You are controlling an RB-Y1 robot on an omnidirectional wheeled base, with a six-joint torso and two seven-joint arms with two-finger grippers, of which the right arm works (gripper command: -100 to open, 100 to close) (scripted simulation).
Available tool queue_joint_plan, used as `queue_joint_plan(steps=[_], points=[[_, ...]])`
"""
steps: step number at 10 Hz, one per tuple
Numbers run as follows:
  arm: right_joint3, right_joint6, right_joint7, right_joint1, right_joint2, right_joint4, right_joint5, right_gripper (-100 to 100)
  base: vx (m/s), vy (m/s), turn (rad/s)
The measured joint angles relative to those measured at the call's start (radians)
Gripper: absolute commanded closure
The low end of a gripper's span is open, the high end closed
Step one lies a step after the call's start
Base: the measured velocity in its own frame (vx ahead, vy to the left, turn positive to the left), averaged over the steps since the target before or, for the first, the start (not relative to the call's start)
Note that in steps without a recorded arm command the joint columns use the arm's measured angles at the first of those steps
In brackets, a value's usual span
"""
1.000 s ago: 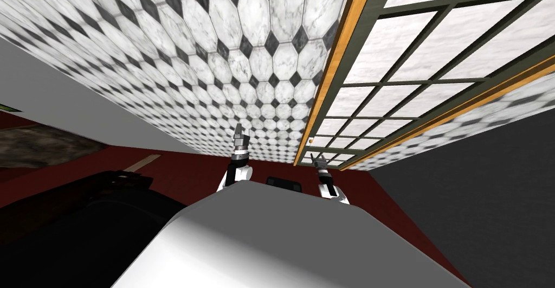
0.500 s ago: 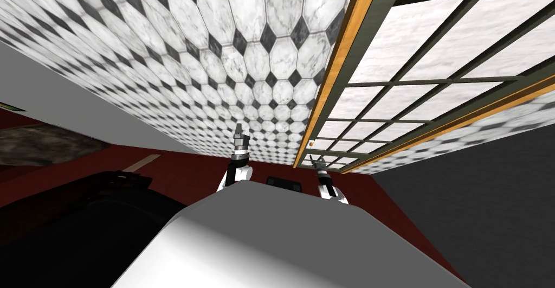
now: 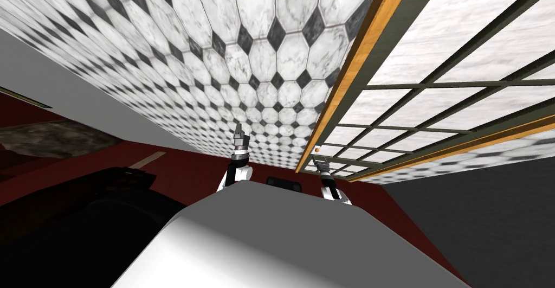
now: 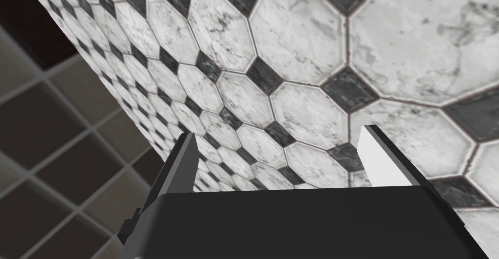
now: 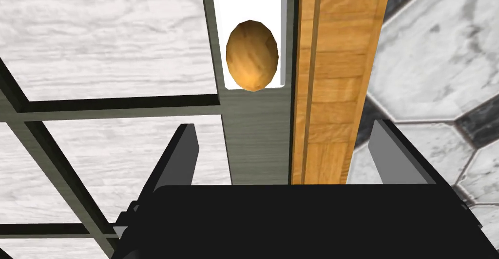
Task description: Pull the door open
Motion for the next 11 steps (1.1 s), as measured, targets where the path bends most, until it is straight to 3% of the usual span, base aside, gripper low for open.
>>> queue_joint_plan(steps=[3,5,6,7,11], points=[[-0.016,0.004,-0.018,0.028,-0.021,-0.022,-0.011,-100,0.157,0.007,0.092],[-0.030,-0.025,-0.018,0.013,-0.037,0.031,-0.021,-100,0.162,-0.003,0.053],[-0.030,-0.032,-0.022,0.030,-0.038,0.034,-0.020,-100,0.042,0.007,-0.019],[-0.029,-0.033,-0.023,0.036,-0.038,0.035,-0.020,100,-0.034,0.009,0.008],[-0.032,-0.033,-0.022,0.031,-0.041,0.033,-0.022,100,-0.006,-0.008,-0.005]])
